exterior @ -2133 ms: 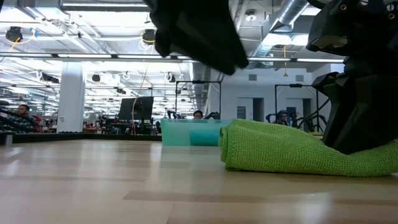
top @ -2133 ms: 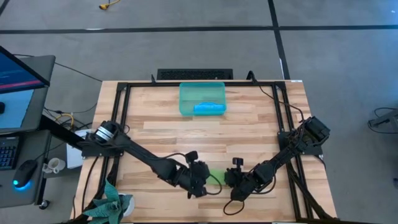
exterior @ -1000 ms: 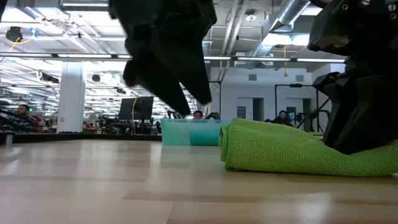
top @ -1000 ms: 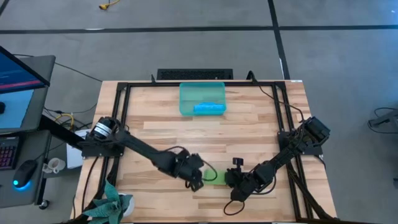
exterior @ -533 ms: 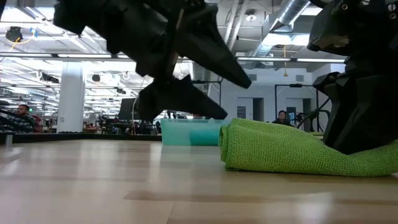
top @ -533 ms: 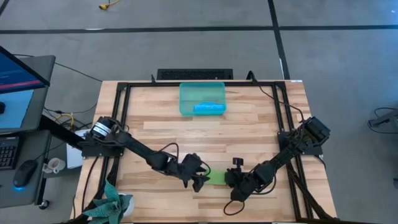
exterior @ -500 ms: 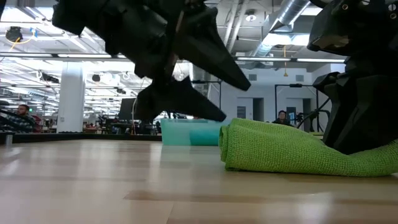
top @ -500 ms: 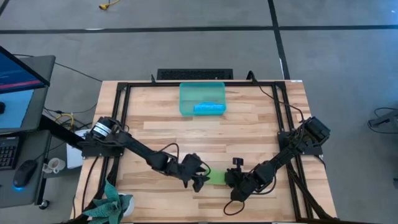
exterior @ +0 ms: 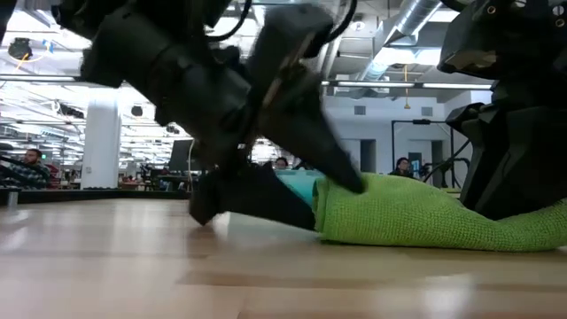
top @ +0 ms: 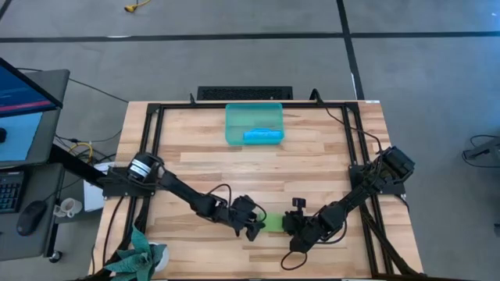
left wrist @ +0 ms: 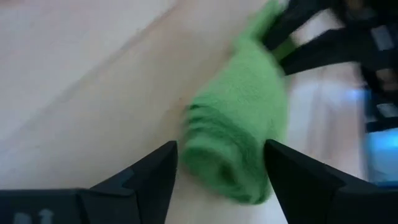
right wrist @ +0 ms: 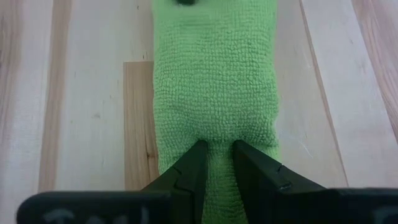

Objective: Roll microfiber towels into tight, uniform cylinder then place into a basket
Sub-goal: Put the green microfiber cloth into the blue bin

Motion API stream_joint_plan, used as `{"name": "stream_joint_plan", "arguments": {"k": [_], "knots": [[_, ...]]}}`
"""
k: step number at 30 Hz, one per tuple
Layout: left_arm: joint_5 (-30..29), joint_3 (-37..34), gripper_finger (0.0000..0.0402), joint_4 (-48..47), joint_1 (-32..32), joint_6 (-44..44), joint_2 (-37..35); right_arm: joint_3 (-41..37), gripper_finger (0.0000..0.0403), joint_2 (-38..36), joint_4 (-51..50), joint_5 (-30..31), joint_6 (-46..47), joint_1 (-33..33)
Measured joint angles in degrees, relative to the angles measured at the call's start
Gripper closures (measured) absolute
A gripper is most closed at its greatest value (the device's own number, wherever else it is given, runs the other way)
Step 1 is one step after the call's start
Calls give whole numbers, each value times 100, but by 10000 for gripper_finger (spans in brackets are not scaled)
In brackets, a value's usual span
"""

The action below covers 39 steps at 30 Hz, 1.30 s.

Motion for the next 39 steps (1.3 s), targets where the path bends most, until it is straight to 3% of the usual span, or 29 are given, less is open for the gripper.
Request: {"name": "stream_joint_plan", "arguments": {"k": [10,13,26,33,39], "knots": [[-14,126,169,121,25,85,182,0,296,0,0,-1,0,0],[-56,125,185,139,25,84,186,0,296,0,0,-1,0,0],[-51,106,389,273,23,392,204,0,296,0,7,-1,0,0],[-31,109,375,231,25,181,204,79,294,11,-52,-23,199,-2],[-80,117,394,165,27,42,202,255,285,46,-71,-126,201,-9]]}}
